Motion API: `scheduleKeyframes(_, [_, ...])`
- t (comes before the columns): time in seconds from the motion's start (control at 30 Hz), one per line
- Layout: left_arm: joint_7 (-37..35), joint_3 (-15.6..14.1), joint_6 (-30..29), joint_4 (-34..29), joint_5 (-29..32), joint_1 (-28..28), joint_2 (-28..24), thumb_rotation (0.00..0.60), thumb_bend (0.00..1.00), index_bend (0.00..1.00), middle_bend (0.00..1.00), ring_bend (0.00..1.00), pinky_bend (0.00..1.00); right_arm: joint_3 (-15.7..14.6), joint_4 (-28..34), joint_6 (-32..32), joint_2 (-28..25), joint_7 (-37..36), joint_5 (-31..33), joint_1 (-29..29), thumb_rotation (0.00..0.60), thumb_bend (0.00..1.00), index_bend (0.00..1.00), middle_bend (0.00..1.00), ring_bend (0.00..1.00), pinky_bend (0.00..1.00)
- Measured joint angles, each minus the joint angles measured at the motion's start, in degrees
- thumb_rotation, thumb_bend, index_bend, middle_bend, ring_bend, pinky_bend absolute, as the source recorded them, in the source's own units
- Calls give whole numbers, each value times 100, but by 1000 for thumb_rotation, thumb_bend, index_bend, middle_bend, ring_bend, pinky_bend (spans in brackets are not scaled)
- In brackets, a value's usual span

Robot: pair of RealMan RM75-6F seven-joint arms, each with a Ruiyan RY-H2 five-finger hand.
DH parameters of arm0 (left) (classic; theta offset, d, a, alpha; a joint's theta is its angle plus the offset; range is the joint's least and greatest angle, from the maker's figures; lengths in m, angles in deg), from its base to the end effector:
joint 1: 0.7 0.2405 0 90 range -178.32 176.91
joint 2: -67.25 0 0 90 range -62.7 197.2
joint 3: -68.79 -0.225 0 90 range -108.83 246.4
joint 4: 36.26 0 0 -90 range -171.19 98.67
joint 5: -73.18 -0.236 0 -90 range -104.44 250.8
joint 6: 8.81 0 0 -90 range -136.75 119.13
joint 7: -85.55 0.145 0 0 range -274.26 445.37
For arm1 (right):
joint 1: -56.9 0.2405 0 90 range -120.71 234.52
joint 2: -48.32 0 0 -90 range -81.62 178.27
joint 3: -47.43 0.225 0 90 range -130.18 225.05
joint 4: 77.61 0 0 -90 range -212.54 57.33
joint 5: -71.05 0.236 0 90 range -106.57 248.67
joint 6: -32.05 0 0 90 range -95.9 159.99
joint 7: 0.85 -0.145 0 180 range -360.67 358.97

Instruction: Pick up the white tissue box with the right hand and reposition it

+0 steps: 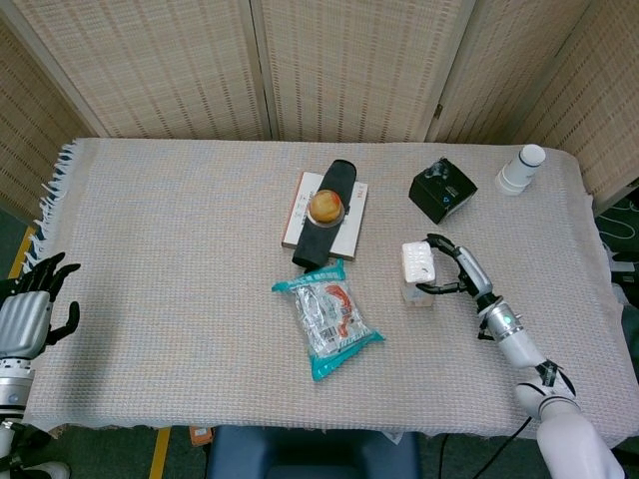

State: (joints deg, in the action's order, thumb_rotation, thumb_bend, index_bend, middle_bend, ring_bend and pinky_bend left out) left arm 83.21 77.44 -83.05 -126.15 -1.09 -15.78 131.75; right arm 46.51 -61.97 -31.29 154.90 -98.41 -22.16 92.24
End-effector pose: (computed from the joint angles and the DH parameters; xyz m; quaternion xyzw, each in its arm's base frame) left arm -0.2889 0.2583 0.1264 -0.5734 -0.4159 -0.3957 0.5845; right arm -0.3060 -0.3739 0.0077 0.4522 -0.6657 0.5569 0.2056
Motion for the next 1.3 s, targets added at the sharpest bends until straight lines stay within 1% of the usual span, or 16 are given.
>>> scheduleKeyframes(0.13, [21, -6, -4, -2, -8, 0, 1, 600, 549, 186, 0, 0, 115, -50, 234, 23, -206, 113, 0, -23, 600, 327, 526, 489, 199, 0])
scheduleKeyframes(0.27, [51, -12, 5, -16, -5, -4, 1, 600, 549, 186, 0, 0, 115, -81, 464, 123, -362, 186, 11, -3, 600, 326, 448, 473, 152, 0])
scheduleKeyframes(0.37, [53, -15, -6, -15, -14, 0, 1, 600, 549, 186, 0, 0, 115, -88, 628, 248, -440, 276, 36, 36, 600, 267, 349, 402, 100, 0])
scheduleKeyframes(0.5, [48, -13, -5, -6, -13, -1, 0, 600, 549, 186, 0, 0, 115, -147, 841, 405, -568, 348, 24, 102, 600, 144, 222, 303, 45, 0])
scheduleKeyframes(0.63, [30, -14, -14, -1, -26, 3, -7, 600, 549, 186, 0, 0, 115, -192, 1009, 459, -675, 391, 9, 137, 600, 109, 109, 194, 3, 0])
scheduleKeyframes(0.7, [25, -16, -20, -6, -36, 5, -9, 600, 550, 186, 0, 0, 115, -211, 1097, 463, -737, 394, 3, 147, 600, 103, 75, 175, 0, 0])
scheduleKeyframes(0.9, [24, -16, -25, -10, -40, 6, -10, 600, 547, 186, 0, 0, 115, -199, 1380, 378, -927, 468, 28, 150, 600, 86, 20, 94, 0, 0])
scheduleKeyframes(1.07, [26, -14, -28, -35, -35, 8, -15, 600, 548, 186, 0, 0, 115, -146, 1806, 150, -1256, 630, 59, 113, 600, 71, 0, 64, 0, 0])
scheduleKeyframes(1.17, [27, -24, -36, -49, -63, 11, -24, 600, 548, 186, 0, 0, 115, -109, 2231, 12, -1570, 942, 85, 70, 600, 66, 0, 50, 0, 0])
scheduleKeyframes(1.27, [37, -32, -45, -81, -74, 16, -35, 600, 549, 186, 0, 0, 115, -58, 2752, -74, -1918, 1500, 144, 18, 600, 64, 0, 46, 0, 0])
scheduleKeyframes(1.3, [49, -35, -46, -89, -75, 18, -38, 600, 548, 186, 0, 0, 115, -29, 2993, -101, -2061, 1801, 181, -4, 600, 64, 0, 46, 0, 0])
